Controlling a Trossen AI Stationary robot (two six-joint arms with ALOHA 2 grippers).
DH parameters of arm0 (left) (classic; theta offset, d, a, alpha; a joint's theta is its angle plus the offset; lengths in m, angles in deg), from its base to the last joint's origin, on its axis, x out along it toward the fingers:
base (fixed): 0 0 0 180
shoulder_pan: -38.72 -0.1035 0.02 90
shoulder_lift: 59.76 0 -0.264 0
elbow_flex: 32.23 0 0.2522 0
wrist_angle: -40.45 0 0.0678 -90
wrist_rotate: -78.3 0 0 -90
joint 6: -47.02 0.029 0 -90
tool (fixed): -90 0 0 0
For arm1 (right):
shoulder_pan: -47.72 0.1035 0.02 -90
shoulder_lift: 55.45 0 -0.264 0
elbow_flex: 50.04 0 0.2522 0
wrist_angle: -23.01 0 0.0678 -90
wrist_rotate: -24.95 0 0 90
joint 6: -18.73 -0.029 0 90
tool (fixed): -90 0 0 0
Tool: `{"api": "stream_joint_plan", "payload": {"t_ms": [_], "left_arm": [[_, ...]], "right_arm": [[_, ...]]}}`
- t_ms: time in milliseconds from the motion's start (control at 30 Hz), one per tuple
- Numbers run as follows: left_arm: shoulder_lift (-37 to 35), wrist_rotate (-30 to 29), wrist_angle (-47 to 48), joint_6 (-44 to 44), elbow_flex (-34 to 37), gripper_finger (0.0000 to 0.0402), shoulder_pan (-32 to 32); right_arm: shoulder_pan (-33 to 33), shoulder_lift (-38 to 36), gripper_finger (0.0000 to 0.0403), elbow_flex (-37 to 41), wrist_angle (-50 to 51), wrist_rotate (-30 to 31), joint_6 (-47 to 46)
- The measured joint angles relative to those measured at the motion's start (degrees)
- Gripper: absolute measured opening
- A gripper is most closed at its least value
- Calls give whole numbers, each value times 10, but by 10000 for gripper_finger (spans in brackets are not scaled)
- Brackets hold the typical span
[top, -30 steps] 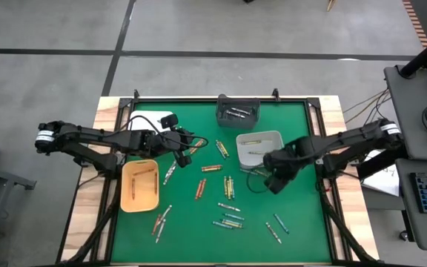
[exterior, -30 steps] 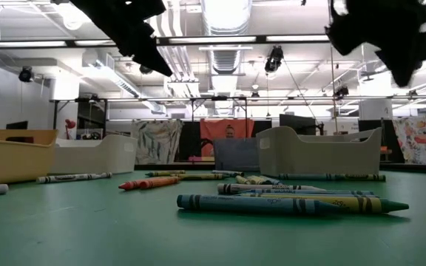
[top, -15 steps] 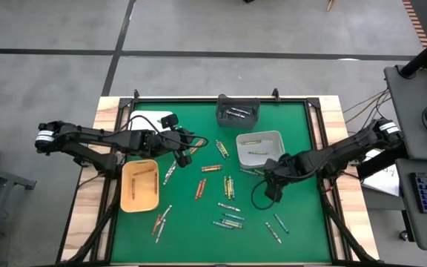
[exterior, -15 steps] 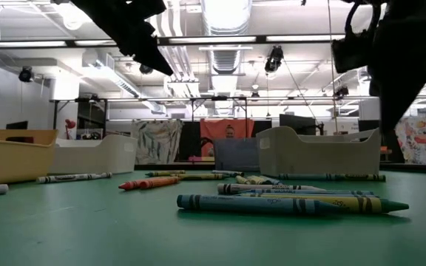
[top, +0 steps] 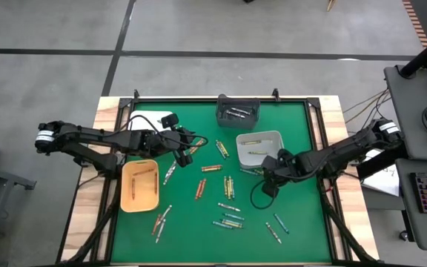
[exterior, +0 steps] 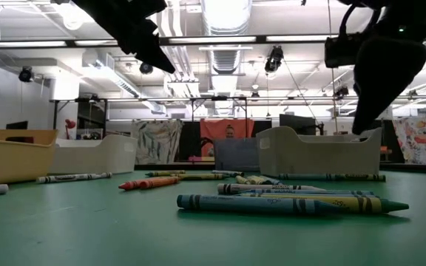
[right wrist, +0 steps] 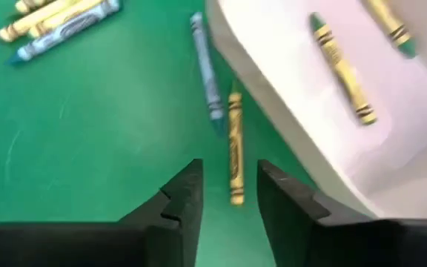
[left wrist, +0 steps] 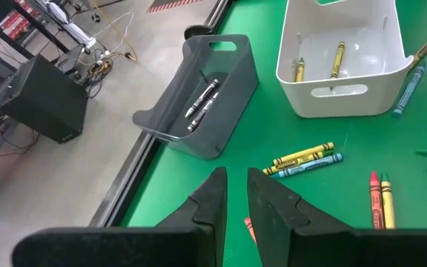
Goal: Sort crayons
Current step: Put the green crayon into the gray bin
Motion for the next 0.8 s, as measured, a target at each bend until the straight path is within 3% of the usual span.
{"api": "stream_joint_plan", "payload": {"t_ms": [233,433,800], "left_arm": [[0,0,-4,0,0,37,0],[0,0,-9,2,0,37,0],[0,0,-9,-3,0,37,0]], "right_arm": [[0,0,153,14,-7,7,18],[1,0,151,40,-55,14,24],[10,0,148,100,-95,-30,-9]]}}
